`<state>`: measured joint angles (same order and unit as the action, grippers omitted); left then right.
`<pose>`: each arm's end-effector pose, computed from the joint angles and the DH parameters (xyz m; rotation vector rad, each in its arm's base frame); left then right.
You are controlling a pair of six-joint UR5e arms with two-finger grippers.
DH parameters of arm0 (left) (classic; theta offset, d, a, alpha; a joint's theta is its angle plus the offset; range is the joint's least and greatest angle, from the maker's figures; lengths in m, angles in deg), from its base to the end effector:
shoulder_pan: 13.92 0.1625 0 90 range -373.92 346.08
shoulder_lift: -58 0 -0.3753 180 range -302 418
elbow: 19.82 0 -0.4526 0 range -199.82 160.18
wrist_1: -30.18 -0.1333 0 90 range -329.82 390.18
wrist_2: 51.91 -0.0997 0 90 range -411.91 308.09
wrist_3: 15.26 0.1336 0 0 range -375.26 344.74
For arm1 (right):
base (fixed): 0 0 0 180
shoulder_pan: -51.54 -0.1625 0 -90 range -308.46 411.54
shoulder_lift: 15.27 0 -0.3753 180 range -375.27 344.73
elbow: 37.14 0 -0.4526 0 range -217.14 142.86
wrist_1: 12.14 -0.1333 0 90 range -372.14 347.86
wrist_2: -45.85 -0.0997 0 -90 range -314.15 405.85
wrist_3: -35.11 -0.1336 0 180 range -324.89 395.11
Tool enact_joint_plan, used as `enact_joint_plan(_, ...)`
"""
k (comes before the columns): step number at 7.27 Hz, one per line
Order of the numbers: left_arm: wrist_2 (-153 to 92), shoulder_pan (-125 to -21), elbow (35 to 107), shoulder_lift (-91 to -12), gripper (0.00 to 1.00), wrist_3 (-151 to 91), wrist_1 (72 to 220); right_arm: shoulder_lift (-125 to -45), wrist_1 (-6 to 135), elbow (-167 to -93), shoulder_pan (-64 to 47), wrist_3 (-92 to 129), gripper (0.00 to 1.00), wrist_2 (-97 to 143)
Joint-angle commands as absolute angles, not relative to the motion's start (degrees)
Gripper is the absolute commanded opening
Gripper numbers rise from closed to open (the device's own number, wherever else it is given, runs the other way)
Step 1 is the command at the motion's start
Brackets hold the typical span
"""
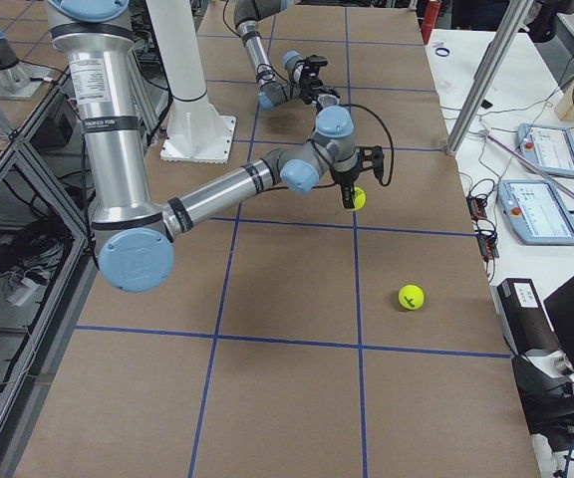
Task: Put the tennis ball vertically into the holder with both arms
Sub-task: 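Carry the ball over the can's opening with the right gripper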
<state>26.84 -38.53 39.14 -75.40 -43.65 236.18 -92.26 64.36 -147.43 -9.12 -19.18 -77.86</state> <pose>0.6072 -0.4534 0.1788 1.5987 1.5526 0.1338 -0.2483 -0.5625 0.2831 0.2204 -0.9406 0.1609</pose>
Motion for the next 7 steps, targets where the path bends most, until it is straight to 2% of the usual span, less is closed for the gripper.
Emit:
enact_joint_plan(1,26.8,-38.5,39.1,-75.3,0.83,-43.7,236.1,-79.7,77.3,-150.0,-5.9,-29.5,0.0,-77.8)
enact_joint_plan(7,26.8,-38.4,39.1,-75.3,0.83,-43.7,236.1,-59.7,92.8,-149.4,6.4,-46.1,0.0,-69.6)
